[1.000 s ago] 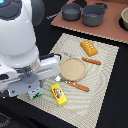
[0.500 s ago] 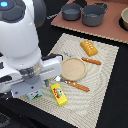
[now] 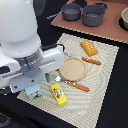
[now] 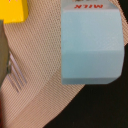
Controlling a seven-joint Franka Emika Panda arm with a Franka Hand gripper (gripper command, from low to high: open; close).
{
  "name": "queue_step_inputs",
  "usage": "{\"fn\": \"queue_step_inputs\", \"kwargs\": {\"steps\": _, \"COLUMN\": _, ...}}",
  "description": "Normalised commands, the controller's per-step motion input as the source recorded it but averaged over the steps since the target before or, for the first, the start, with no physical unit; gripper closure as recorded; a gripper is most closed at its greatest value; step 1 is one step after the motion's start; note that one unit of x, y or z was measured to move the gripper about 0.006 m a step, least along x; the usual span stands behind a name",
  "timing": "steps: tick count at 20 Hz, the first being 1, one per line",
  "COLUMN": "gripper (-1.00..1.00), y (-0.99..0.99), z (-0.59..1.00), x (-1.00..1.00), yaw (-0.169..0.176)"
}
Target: Interact with the objects in diverse but meaningful ways.
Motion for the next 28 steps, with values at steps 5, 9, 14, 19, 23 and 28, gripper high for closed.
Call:
{"fn": "queue_step_inputs", "kwargs": {"steps": 5, "gripper": -1.0, "y": -0.08, "z": 0.36, "x": 0.87, "yaw": 0.011}}
{"fn": "queue_step_inputs", "kwargs": {"steps": 9, "gripper": -1.0, "y": -0.12, "z": 0.17, "x": 0.85, "yaw": -0.006}}
{"fn": "queue_step_inputs", "kwargs": {"steps": 14, "gripper": -1.0, "y": -0.18, "z": 0.01, "x": 0.79, "yaw": -0.02}}
{"fn": "queue_step_inputs", "kwargs": {"steps": 19, "gripper": -1.0, "y": -0.12, "z": -0.05, "x": 0.62, "yaw": -0.026}}
{"fn": "queue_step_inputs", "kwargs": {"steps": 23, "gripper": -1.0, "y": -0.03, "z": -0.14, "x": 0.47, "yaw": -0.016}}
{"fn": "queue_step_inputs", "kwargs": {"steps": 28, "gripper": -1.0, "y": 0.0, "z": -0.17, "x": 0.47, "yaw": -0.015}}
